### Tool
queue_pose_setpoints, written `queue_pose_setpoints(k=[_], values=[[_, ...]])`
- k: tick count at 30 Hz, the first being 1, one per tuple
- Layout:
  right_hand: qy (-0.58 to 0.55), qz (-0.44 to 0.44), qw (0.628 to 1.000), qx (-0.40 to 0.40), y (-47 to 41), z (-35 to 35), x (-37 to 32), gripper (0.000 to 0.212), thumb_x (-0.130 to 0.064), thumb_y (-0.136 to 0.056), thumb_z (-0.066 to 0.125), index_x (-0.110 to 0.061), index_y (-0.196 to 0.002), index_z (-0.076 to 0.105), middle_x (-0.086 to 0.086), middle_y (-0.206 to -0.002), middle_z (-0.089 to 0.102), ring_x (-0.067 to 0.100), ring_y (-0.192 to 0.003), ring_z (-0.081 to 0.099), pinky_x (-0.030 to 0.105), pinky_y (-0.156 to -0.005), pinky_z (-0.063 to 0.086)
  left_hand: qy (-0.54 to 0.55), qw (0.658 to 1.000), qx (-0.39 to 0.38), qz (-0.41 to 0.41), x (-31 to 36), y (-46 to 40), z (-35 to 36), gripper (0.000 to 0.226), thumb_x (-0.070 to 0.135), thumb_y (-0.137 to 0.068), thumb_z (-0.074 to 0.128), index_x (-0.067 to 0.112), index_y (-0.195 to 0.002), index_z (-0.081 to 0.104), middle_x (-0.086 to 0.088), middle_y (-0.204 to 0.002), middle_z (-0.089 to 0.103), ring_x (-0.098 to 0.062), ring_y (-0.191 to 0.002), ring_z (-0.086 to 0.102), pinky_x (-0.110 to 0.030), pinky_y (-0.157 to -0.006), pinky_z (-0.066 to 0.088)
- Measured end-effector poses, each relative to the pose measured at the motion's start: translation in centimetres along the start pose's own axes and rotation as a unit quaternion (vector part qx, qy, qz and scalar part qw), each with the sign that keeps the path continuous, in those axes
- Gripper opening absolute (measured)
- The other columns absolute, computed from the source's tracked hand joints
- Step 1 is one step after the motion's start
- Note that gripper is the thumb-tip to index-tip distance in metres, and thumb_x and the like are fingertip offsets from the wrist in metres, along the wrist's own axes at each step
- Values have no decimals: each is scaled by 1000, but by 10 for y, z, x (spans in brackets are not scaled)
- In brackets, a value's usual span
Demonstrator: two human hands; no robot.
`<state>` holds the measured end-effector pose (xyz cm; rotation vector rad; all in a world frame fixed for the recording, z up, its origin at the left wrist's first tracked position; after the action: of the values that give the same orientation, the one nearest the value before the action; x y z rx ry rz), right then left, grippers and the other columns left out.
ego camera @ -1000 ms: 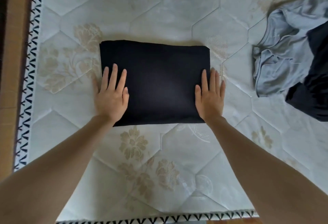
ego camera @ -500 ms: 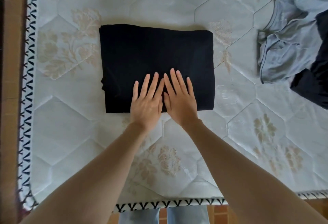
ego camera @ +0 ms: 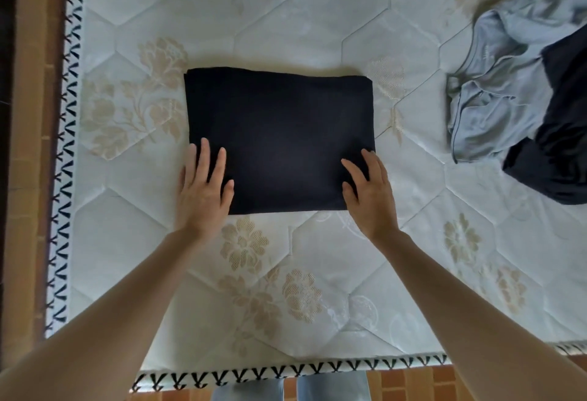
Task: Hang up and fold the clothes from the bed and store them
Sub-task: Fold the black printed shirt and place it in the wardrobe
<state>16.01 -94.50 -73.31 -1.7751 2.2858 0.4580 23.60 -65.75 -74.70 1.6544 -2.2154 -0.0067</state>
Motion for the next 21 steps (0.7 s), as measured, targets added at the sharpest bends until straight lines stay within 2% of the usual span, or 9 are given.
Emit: queue_pose_setpoints(k=[3, 5, 6, 8, 10, 13, 17, 19, 21], values=[[-102, 201, 974, 8, -21, -23, 22, 48, -21, -95, 58, -16, -141, 47, 10, -138, 48, 25, -125, 46, 37, -97, 46, 138, 978, 36, -153, -19, -18, -27, 71, 26, -99, 53, 8, -155, 13, -19, -159, 15, -35, -145, 23, -45, -114, 31], [-209, 345, 915, -12, -29, -27, 41, 46, -28, -92, 60, -16, -136, 48, 6, -125, 59, 23, -108, 54, 37, -92, 47, 214, 944, 57, -245, -36, -32, -40, 67, 27, -96, 58, 3, -150, 26, -20, -146, 34, -36, -130, 42, -43, -108, 40], [-258, 388, 885, -27, -31, -25, 46, 42, -31, -92, 60, -15, -130, 52, 5, -120, 63, 23, -102, 56, 38, -90, 49, 231, 929, 46, -285, -42, -39, -43, 58, 31, -95, 59, 1, -140, 39, -17, -135, 43, -33, -119, 49, -39, -101, 43], [-281, 408, 866, -64, -38, -21, 50, 35, -36, -90, 62, -12, -115, 60, 5, -109, 67, 24, -96, 60, 39, -87, 52, 258, 909, 5, -327, -52, -51, -41, 38, 39, -94, 59, 1, -96, 58, -10, -100, 54, -25, -85, 53, -35, -82, 42], [-284, 409, 861, -99, -44, -16, 50, 36, -42, -87, 65, -10, -105, 66, 6, -102, 69, 27, -97, 64, 43, -91, 54, 296, 895, -5, -334, -58, -59, -39, 44, 42, -91, 62, 6, -69, 50, -9, -73, 53, -24, -66, 51, -40, -73, 46], [-330, 407, 840, -142, -54, -9, 42, 47, -48, -77, 70, -15, -111, 67, 1, -104, 70, 25, -100, 65, 44, -94, 54, 360, 865, -25, -349, -65, -63, -32, 46, 47, -85, 69, 1, -94, 66, -10, -94, 70, -29, -90, 66, -45, -87, 55], [-401, 395, 813, -148, -67, -2, 29, 53, -43, -81, 73, -19, -127, 62, 1, -116, 68, 26, -107, 64, 45, -99, 51, 417, 836, -114, -338, -46, -66, -19, 42, 44, -85, 70, 14, -114, 64, -5, -114, 67, -27, -106, 63, -44, -98, 50], [-386, 374, 833, -131, -72, -3, 27, 48, -41, -87, 68, -18, -128, 61, 1, -116, 68, 26, -108, 63, 46, -99, 50, 422, 843, -114, -314, -37, -67, -18, 46, 41, -91, 64, 14, -127, 58, -4, -122, 62, -26, -114, 59, -41, -101, 47], [-299, 337, 886, -107, -77, -13, 23, 40, -40, -96, 55, -15, -126, 60, 3, -114, 66, 26, -106, 61, 43, -96, 50, 412, 863, -83, -279, -31, -66, -24, 44, 37, -98, 55, 12, -134, 53, -2, -126, 59, -23, -117, 55, -36, -101, 44]])
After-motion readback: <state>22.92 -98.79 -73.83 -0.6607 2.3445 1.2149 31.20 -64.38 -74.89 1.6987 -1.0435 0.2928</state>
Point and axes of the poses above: each hand's wrist, its own y-axis away from the middle knuckle, its own z-axis out of the palm, x = y × z, the point moved 9 cm from there along -y, towards the middle knuckle
